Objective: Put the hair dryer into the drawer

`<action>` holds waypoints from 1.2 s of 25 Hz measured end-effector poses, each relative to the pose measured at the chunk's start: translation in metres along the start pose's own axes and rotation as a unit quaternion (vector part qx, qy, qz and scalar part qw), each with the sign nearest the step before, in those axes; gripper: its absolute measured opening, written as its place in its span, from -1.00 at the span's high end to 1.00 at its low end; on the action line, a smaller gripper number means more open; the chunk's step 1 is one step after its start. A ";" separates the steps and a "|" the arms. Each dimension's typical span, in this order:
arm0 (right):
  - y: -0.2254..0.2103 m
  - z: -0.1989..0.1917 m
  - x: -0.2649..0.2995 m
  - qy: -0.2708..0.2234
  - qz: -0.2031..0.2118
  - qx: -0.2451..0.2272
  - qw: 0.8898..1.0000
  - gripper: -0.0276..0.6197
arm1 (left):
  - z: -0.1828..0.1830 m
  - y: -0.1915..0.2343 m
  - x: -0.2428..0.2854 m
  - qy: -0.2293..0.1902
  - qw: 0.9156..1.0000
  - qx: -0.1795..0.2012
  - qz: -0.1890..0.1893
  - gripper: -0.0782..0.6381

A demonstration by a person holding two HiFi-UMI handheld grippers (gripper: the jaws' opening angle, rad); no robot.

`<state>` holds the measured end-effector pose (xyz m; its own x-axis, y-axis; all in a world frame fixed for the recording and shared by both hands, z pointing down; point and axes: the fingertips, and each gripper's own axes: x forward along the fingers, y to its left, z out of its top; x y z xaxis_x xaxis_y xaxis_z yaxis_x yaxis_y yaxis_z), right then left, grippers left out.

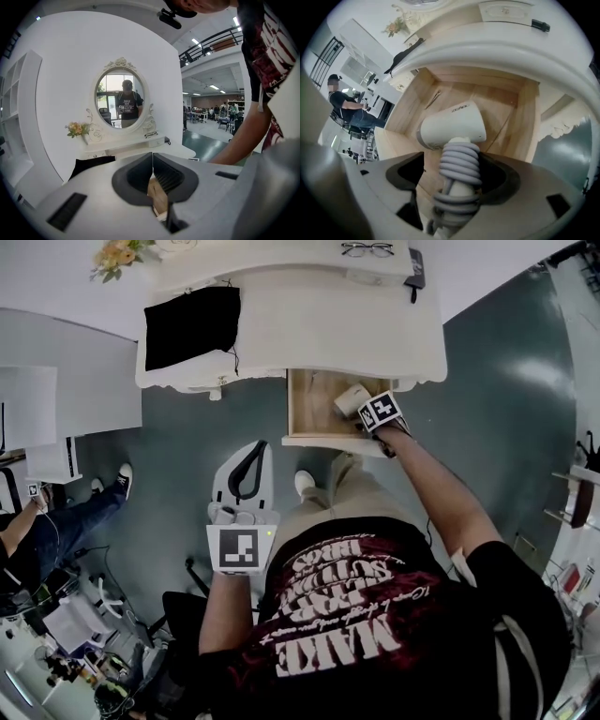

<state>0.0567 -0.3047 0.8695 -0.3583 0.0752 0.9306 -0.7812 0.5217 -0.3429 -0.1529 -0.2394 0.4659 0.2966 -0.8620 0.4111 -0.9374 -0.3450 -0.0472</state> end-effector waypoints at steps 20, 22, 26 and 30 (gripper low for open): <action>0.106 0.040 -0.273 -0.448 -0.051 -0.110 0.886 0.90 | 0.042 0.002 -0.030 -0.069 0.997 0.018 -0.018 0.76; 0.113 0.033 -0.288 -0.451 -0.069 -0.115 0.883 0.90 | 0.043 0.004 -0.038 -0.072 0.997 0.028 -0.011 0.76; 0.133 0.025 -0.319 -0.471 -0.083 -0.121 0.870 0.90 | 0.040 0.012 -0.051 -0.073 0.997 0.012 -0.005 0.76; 0.160 0.023 -0.355 -0.496 -0.091 -0.136 0.853 0.91 | 0.042 0.013 -0.064 -0.079 0.996 0.026 -0.013 0.76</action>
<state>0.0469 -0.2678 0.4817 -0.6049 -0.7138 0.3530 -0.7712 0.6355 -0.0365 -0.1769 -0.2042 0.4002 0.3490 -0.8993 0.2636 -0.9198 -0.3825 -0.0872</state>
